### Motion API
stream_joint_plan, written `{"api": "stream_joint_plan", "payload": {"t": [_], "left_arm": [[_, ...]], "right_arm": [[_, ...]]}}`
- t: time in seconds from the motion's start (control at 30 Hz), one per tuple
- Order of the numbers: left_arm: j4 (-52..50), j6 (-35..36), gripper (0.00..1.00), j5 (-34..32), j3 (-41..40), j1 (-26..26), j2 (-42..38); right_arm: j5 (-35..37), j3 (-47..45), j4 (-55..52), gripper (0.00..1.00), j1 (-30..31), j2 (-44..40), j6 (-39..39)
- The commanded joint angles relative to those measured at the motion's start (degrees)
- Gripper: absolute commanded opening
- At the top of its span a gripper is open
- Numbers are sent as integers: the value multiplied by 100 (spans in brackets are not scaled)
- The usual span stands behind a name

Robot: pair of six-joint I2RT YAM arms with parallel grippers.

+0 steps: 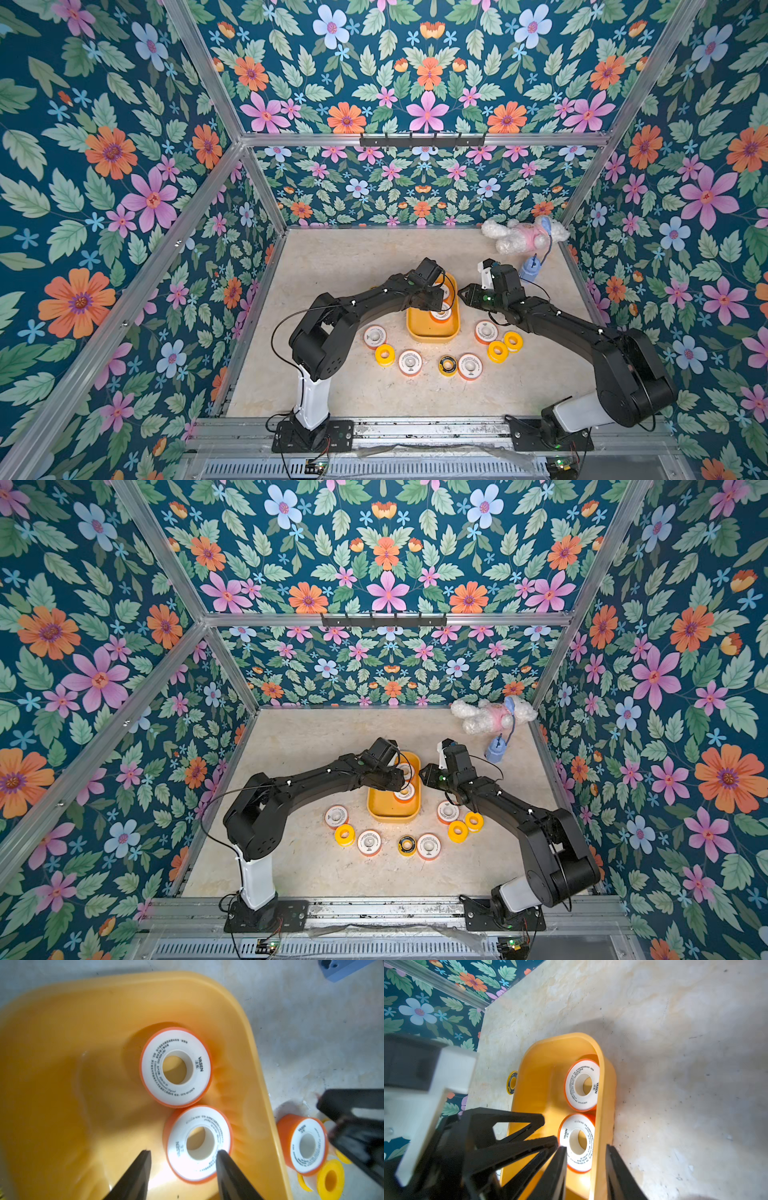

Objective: Put the sealing tape into the storage box
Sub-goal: Place the sealing tape in the storage box, then pick up the sealing tape at the center of the board.

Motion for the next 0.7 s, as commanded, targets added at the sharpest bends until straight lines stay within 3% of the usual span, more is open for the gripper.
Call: {"api": "stream_joint_plan", "payload": {"t": [0.0, 0.37, 0.67], "left_arm": [[15, 46, 57, -333, -177, 6, -373], [174, -106, 56, -1239, -1359, 113, -1959], [302, -294, 58, -1879, -2083, 259, -3068]], "right_arm": [[413, -70, -344, 37, 3, -231, -152], [1031, -520, -1125, 38, 7, -1167, -301], [1145, -913, -1533, 40, 17, -1548, -278]]}}
